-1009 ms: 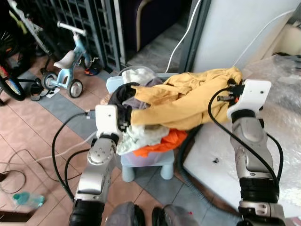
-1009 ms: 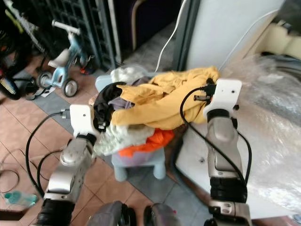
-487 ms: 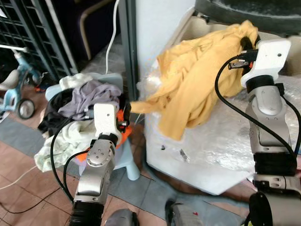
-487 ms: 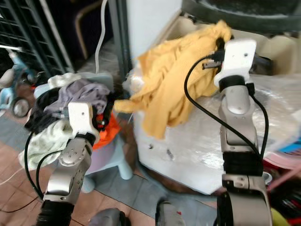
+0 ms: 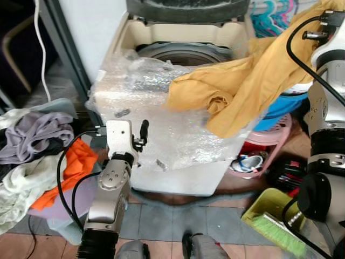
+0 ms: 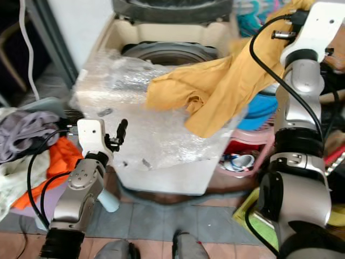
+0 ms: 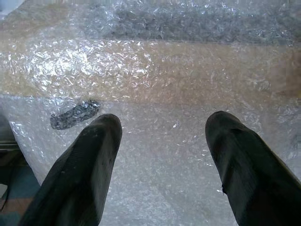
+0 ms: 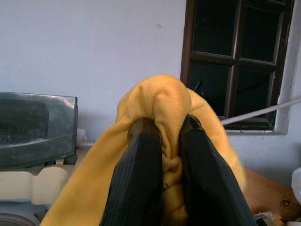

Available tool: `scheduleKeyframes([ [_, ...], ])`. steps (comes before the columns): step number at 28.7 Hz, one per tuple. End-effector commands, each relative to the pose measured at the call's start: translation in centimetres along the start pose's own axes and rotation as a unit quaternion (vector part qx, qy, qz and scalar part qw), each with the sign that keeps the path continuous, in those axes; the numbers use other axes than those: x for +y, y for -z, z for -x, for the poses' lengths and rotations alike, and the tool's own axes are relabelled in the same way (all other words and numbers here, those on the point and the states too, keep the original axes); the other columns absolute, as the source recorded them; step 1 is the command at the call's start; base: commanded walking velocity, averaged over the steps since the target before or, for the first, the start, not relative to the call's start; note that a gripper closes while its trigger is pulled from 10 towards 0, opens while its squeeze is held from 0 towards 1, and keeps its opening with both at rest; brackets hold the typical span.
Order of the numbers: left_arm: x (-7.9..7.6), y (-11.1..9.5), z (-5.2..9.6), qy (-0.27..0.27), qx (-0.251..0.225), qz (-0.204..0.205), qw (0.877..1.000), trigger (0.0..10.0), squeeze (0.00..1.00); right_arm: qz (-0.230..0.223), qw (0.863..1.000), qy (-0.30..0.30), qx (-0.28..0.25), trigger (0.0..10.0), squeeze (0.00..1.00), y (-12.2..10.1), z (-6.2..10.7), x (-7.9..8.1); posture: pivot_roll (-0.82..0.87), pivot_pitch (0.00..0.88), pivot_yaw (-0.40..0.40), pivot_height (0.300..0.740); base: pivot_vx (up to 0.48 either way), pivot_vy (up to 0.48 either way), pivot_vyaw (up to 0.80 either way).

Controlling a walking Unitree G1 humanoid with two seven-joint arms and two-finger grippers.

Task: Clothes washing

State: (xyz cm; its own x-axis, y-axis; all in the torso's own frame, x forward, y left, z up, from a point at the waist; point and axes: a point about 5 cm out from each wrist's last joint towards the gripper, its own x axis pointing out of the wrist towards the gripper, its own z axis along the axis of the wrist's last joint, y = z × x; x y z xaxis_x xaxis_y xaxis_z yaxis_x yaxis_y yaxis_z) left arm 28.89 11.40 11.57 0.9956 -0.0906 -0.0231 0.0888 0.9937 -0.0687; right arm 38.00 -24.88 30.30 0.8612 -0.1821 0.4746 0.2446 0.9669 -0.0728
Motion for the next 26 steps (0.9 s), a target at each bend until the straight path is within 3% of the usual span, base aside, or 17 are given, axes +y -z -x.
scheduleKeyframes([
  [1, 0.3, 0.0, 0.1, -0.012, 0.000, 0.005, 1.000, 10.0, 0.00, -0.004, 0.999, -0.046, -0.008, 10.0, 0.00, 0.0, 0.1, 1.9, -0.04, 0.075, 0.036, 0.740, 0.000, 0.000, 0.00],
  [6, 0.5, -0.1, 0.2, -0.015, 0.000, 0.006, 1.000, 10.0, 0.00, -0.009, 0.997, -0.071, 0.015, 10.0, 0.00, 2.1, 2.5, 2.6, -0.05, 0.080, 0.041, 0.740, 0.000, 0.000, 0.00],
  [12, 0.7, -0.6, -0.2, -0.013, -0.011, -0.005, 1.000, 10.0, 0.00, 0.014, 0.995, -0.095, -0.001, 10.0, 0.00, 2.4, 4.1, 2.6, -0.05, 0.089, 0.055, 0.740, 0.169, 0.272, 0.13],
  [19, 0.9, -1.9, -0.7, -0.019, -0.030, -0.007, 0.999, 10.0, 0.00, 0.018, 0.995, -0.099, -0.030, 10.0, 0.00, 1.0, 3.5, 2.5, -0.04, 0.114, 0.063, 0.740, 0.325, 0.342, 0.79],
  [26, 1.0, -1.5, 0.0, -0.019, -0.027, -0.016, 0.999, 10.0, 0.00, 0.005, 0.990, -0.127, -0.063, 10.0, 0.00, -1.0, 2.5, 3.6, -0.03, 0.118, 0.057, 0.740, 0.076, 0.000, 0.76],
])
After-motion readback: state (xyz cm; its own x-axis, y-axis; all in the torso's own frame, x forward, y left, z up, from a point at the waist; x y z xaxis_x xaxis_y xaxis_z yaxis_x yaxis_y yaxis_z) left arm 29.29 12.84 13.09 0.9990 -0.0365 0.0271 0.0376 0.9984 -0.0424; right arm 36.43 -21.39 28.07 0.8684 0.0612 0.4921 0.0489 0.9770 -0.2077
